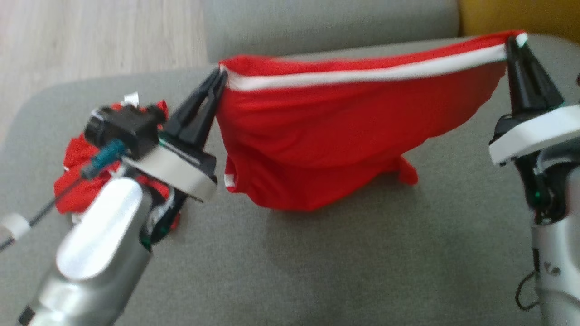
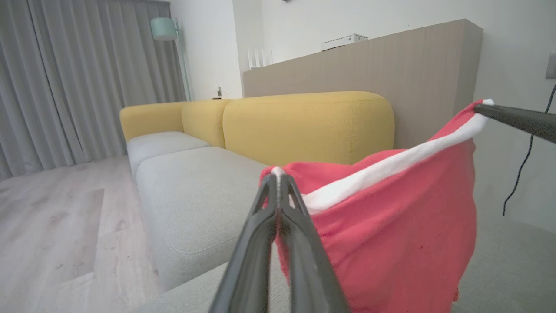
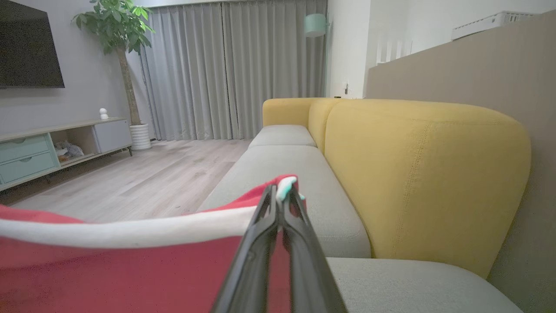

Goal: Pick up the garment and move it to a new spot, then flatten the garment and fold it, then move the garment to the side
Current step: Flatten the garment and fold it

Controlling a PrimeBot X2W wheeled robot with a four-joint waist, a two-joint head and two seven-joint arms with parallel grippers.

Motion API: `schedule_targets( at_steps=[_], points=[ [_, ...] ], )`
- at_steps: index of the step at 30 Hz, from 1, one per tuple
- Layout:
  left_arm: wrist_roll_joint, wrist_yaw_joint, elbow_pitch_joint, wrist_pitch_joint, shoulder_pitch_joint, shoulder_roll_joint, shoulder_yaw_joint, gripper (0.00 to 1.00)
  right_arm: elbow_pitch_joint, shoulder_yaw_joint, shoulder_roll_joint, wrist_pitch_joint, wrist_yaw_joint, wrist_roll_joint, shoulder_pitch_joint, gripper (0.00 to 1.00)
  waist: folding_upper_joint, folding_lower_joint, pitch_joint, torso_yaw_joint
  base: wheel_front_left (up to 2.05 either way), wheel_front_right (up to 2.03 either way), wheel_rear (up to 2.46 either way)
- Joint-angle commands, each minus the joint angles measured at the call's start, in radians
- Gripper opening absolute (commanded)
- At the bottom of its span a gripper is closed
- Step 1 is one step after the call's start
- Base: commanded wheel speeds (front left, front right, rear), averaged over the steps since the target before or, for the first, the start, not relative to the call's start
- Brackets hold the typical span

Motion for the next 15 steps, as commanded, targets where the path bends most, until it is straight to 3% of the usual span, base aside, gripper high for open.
schedule_targets(
  at_steps=[1, 7, 11, 15],
  points=[
    [-0.011, 0.0, -0.043, 0.008, -0.087, 0.031, 0.048, 0.0, -0.046, 0.019, -0.009, 0.011, -0.001, 0.013, -0.065, 0.0, 0.0, 0.0001, 0.048, 0.005, 0.0, 0.0, 0.0],
    [-0.039, -0.022, 0.01, 0.068, -0.277, 0.042, 0.065, 0.0, 0.06, 0.084, -0.051, 0.045, -0.001, 0.02, -0.274, 0.0, 0.0, 0.0001, 0.204, 0.002, 0.0, 0.0, 0.0],
    [-0.033, -0.034, 0.143, 0.059, -0.482, 0.027, 0.064, 0.0, 0.244, 0.135, -0.042, 0.009, -0.001, 0.013, -0.52, 0.0, 0.0, 0.0001, 0.28, 0.0, 0.0, 0.0, 0.0],
    [-0.017, -0.037, 0.3, -0.027, -0.672, -0.002, 0.084, 0.0, 0.458, 0.123, -0.016, -0.109, -0.001, -0.058, -0.757, 0.0, 0.0, 0.0001, 0.319, -0.002, 0.0, 0.0, 0.0]
  ],
)
